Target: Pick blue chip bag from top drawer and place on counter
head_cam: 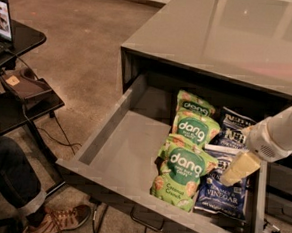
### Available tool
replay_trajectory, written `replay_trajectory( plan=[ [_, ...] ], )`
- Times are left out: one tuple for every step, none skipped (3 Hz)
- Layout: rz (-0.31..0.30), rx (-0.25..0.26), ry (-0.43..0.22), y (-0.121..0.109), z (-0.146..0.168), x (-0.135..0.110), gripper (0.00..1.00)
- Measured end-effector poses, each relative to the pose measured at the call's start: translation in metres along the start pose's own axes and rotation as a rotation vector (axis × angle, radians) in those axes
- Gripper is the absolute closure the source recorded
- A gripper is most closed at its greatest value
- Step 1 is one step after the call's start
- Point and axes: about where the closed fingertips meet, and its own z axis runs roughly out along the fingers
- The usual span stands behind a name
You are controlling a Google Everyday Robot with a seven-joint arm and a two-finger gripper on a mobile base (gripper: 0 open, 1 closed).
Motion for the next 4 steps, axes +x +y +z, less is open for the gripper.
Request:
replay_trajectory(
  plan=[
    [0.037, 0.05, -0.015, -0.004, 0.028, 0.011, 0.0],
    [0.043, 0.066, 0.031, -0.014, 0.036, 0.017, 0.0],
    [0.043, 0.066, 0.031, -0.014, 0.036, 0.017, 0.0],
    [0.057, 0.067, 0.036, -0.018, 0.057, 0.026, 0.0]
  ],
)
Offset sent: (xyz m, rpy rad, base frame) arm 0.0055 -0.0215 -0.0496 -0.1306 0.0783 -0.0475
